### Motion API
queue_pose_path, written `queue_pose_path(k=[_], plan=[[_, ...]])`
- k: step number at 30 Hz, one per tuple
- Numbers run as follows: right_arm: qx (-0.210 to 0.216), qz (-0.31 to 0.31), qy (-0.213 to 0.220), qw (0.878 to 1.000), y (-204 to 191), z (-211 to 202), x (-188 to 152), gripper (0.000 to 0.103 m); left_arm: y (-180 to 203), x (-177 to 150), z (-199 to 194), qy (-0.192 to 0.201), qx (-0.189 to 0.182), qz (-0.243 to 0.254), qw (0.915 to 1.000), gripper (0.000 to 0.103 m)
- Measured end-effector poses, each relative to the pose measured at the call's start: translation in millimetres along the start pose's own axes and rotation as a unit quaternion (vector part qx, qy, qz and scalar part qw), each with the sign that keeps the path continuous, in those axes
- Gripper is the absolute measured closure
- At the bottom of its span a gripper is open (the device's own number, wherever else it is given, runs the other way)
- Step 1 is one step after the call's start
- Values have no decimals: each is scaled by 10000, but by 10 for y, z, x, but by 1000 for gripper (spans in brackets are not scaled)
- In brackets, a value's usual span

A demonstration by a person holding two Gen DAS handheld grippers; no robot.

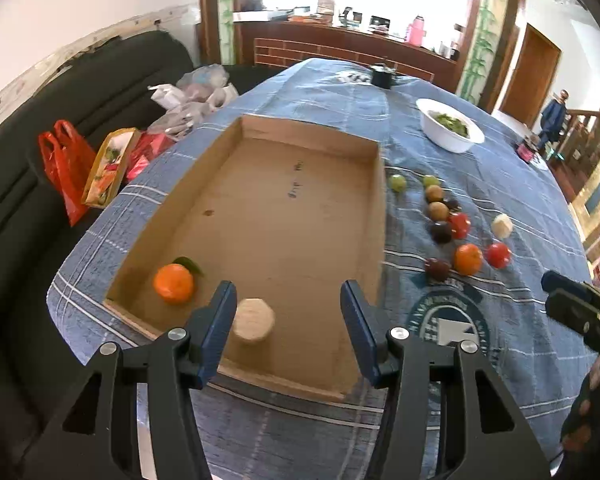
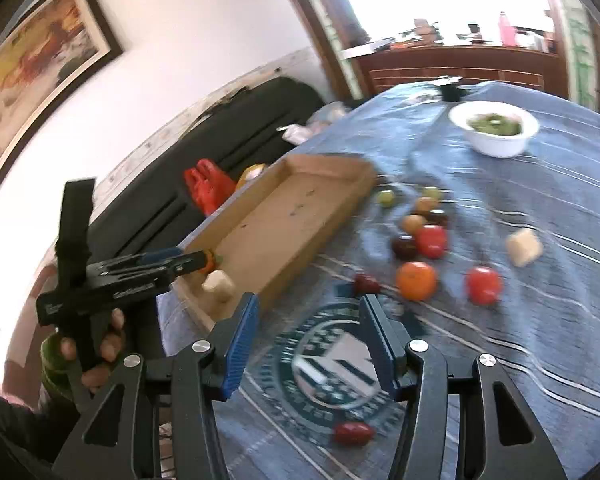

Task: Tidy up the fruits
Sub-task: 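Withdraw both open tools from the tray back over the table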

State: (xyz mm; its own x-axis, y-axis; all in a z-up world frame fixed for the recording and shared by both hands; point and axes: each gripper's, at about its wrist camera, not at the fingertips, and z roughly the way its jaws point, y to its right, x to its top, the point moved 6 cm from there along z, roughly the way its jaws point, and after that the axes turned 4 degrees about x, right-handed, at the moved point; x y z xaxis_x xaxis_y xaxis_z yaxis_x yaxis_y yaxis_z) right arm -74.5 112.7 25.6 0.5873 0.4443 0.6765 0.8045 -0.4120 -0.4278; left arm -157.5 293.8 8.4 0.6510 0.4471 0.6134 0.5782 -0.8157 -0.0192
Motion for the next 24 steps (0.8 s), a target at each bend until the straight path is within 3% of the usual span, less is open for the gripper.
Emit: queue_pose_path(k=[10, 24], plan=[[-457, 375, 391, 9975, 528, -609, -67, 48, 429, -86, -99, -6, -257, 355, 9990, 50], [-748, 485, 691, 9936, 797, -1014, -96, 48, 1012, -302, -215, -103, -555, 885, 9945, 50]])
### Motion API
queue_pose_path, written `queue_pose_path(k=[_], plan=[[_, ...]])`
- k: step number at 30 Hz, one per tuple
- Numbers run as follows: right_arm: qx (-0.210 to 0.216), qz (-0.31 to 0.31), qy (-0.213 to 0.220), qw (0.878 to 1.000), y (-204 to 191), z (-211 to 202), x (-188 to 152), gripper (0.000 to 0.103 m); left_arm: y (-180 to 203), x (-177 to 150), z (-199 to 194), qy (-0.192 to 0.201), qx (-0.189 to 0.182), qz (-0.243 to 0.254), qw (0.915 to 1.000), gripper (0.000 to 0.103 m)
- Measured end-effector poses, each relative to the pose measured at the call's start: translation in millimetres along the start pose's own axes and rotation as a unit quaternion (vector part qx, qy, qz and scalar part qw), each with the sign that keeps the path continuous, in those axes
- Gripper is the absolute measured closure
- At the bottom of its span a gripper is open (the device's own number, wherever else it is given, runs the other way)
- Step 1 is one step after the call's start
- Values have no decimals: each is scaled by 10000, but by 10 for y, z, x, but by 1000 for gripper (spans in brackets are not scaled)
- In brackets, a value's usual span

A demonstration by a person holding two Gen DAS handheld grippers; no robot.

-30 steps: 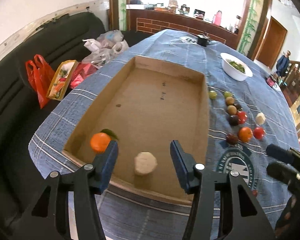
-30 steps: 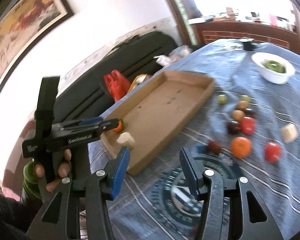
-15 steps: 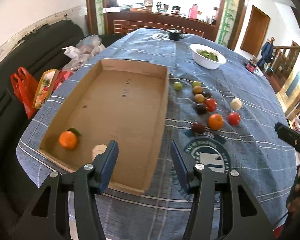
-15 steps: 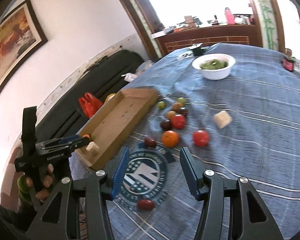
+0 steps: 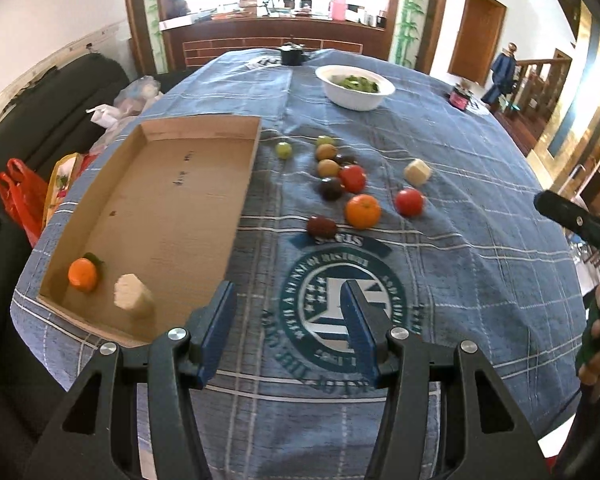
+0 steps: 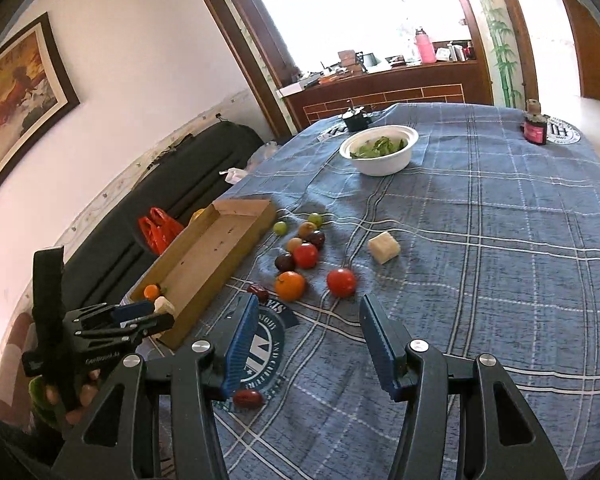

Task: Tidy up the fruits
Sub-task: 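Withdraw both open tools from the tray back over the table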

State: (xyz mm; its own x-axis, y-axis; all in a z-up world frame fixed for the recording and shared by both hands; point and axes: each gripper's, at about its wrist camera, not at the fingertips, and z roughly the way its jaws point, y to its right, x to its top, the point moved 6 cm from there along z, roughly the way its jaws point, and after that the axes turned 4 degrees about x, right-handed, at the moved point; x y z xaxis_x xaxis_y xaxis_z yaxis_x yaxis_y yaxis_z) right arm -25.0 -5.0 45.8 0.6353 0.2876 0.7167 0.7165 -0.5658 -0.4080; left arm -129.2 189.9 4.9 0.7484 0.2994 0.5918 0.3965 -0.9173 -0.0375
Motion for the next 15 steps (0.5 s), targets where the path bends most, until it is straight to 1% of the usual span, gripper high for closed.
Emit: queue_pose_path(k=[8, 15], plan=[[-43, 18, 73, 10000, 117, -89, 20, 48, 253, -47, -14, -63, -84, 259, 9996, 50], [-84, 25, -10, 10000, 195, -70, -4, 48, 446, -113, 4, -136, -176, 455, 9987, 50]])
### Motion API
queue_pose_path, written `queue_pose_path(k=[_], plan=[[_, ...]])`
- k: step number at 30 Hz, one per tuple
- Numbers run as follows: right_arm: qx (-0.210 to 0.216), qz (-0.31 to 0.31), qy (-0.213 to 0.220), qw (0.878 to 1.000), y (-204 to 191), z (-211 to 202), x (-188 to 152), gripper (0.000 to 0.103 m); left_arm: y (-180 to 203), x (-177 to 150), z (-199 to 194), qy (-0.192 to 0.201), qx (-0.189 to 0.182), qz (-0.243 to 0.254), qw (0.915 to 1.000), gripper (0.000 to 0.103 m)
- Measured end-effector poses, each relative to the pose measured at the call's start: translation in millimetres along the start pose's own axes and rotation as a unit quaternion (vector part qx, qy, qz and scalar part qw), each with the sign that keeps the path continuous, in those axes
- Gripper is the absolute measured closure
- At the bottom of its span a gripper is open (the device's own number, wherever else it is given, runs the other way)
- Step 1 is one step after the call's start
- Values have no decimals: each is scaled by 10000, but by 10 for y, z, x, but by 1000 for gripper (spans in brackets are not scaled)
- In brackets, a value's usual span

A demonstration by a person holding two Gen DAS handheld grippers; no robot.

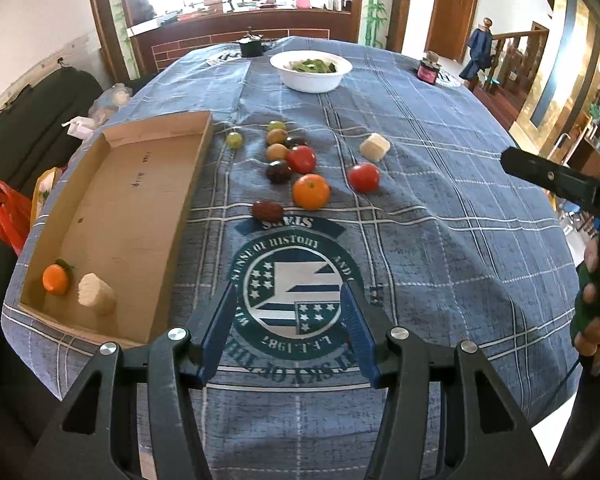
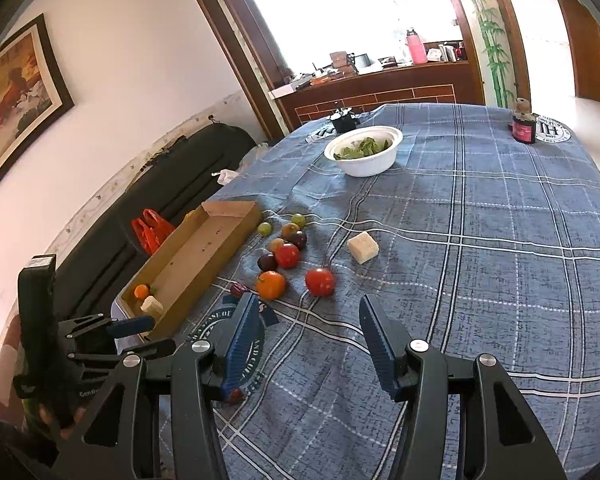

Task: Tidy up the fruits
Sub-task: 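Withdraw both open tools from the tray back over the table, then grasp a red date with the left tool while the right tool grasps another pale cube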

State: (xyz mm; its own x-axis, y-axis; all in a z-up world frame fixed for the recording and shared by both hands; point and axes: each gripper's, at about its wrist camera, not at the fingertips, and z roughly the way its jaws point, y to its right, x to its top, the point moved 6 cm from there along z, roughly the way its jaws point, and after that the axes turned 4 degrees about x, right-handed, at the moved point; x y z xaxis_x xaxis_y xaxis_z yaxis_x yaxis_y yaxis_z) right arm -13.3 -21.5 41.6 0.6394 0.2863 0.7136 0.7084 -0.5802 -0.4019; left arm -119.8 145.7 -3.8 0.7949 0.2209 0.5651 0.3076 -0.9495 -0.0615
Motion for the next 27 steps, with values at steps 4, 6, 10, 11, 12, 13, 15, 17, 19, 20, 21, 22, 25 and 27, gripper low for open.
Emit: queue_pose_path(k=[4, 6, 10, 11, 12, 13, 15, 17, 19, 20, 21, 22, 25, 27], plan=[[4, -18, -18, 10000, 31, 8, 5, 48, 45, -24, 24, -70, -72, 23, 9999, 50], [9, -14, -32, 10000, 53, 21, 8, 48, 75, -44, 32, -97, -119, 50, 9999, 51], [17, -5, -83, 10000, 94, 72, 12, 48, 181, -106, 96, -245, -308, 131, 9991, 51], [18, -2, -94, 10000, 101, 84, 13, 48, 228, -131, 130, -317, -374, 168, 9987, 51], [17, 3, -105, 9999, 111, 98, 12, 48, 257, -146, 149, -356, -411, 191, 9983, 51], [24, 11, -113, 9999, 119, 109, 14, 48, 298, -169, 176, -412, -462, 226, 9978, 51], [32, 32, -135, 9999, 136, 139, 18, 48, 384, -213, 234, -513, -549, 304, 9967, 51], [35, 34, -162, 9999, 152, 176, 24, 48, 443, -241, 281, -578, -573, 368, 9960, 51], [44, 36, -201, 9998, 171, 232, 36, 48, 496, -264, 324, -645, -624, 406, 9951, 51], [43, 34, -226, 9997, 182, 271, 46, 48, 516, -271, 355, -686, -645, 425, 9946, 51], [44, 31, -246, 9997, 192, 304, 59, 48, 526, -277, 373, -700, -643, 442, 9945, 51], [50, 26, -266, 9996, 203, 347, 74, 48, 536, -285, 402, -721, -628, 459, 9944, 51], [31, -12, -374, 9993, 250, 516, 125, 48, 547, -311, 474, -775, -600, 467, 9941, 51], [-7, -71, -460, 9989, 288, 646, 170, 48, 536, -330, 519, -810, -576, 455, 9940, 51]])
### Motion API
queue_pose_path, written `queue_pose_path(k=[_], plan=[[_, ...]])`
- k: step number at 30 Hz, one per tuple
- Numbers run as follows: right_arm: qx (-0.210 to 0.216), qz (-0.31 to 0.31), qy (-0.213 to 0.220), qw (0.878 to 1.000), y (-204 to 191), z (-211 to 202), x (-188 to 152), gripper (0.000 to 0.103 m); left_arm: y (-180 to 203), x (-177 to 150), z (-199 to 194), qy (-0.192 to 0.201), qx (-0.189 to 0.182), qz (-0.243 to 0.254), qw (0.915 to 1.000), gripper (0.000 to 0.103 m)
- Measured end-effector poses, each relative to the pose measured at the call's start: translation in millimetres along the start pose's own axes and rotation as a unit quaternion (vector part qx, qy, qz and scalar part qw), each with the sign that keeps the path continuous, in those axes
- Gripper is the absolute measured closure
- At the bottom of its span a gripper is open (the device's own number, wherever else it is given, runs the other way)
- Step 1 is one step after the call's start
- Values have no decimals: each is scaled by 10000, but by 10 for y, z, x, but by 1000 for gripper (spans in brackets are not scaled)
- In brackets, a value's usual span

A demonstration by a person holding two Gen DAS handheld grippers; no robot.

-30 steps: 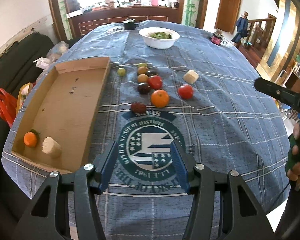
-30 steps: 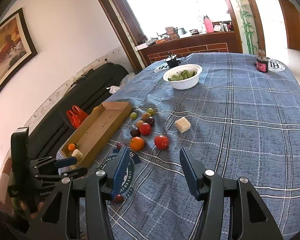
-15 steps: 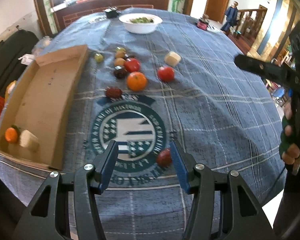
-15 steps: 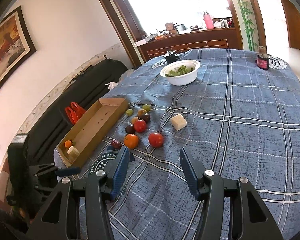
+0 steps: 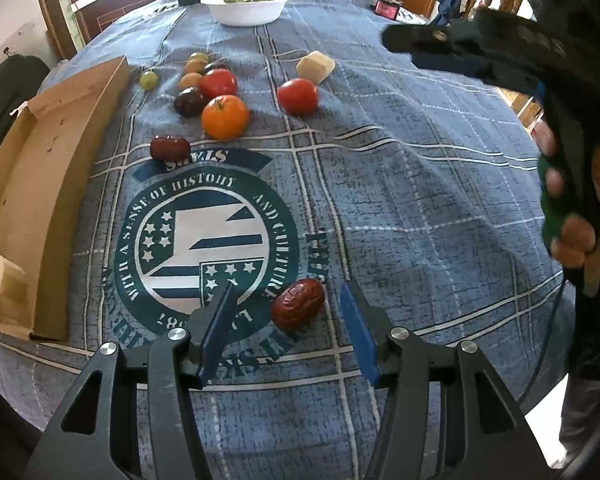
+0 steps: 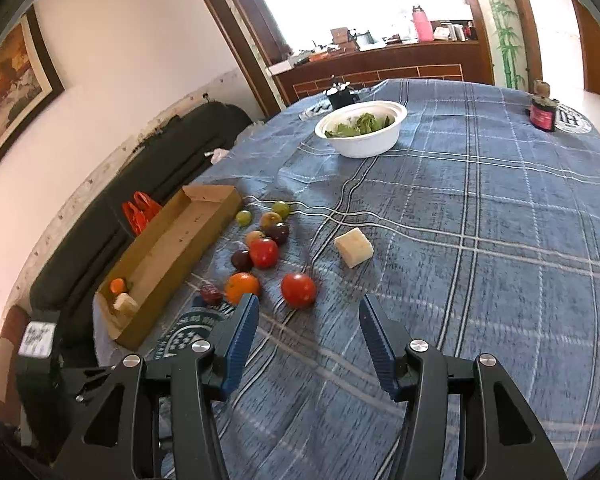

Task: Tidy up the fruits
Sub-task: 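Grasp a red date with the left tool while the right tool grasps another pale cube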

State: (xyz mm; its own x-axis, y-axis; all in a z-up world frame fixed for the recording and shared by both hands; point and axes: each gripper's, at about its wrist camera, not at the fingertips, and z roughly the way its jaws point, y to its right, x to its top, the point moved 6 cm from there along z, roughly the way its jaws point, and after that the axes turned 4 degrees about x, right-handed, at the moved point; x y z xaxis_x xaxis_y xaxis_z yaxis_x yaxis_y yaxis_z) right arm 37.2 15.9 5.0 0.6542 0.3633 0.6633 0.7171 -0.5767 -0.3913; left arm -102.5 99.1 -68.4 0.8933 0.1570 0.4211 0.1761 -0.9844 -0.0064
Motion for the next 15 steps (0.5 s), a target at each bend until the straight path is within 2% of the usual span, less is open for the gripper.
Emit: queue_pose_path(k=[3, 11, 13, 14, 15], plan=[[-54, -102, -133, 9998, 61, 190, 103, 48, -15, -14, 51, -36, -42, -22, 10000, 51], [-276, -485, -561, 9969, 181, 780, 340, 50, 13, -36, 48, 200, 78, 133, 9997, 54], [-402, -579, -724, 9949, 217, 954, 351, 50, 19, -40, 47, 256, 132, 166, 9994, 57], [-497, -636, -770, 9938, 232, 1026, 345, 47, 17, -38, 43, 284, 147, 173, 9993, 63], [-667, -747, -698, 9925, 238, 1045, 357, 49, 14, -35, 35, 318, 146, 172, 9992, 74]])
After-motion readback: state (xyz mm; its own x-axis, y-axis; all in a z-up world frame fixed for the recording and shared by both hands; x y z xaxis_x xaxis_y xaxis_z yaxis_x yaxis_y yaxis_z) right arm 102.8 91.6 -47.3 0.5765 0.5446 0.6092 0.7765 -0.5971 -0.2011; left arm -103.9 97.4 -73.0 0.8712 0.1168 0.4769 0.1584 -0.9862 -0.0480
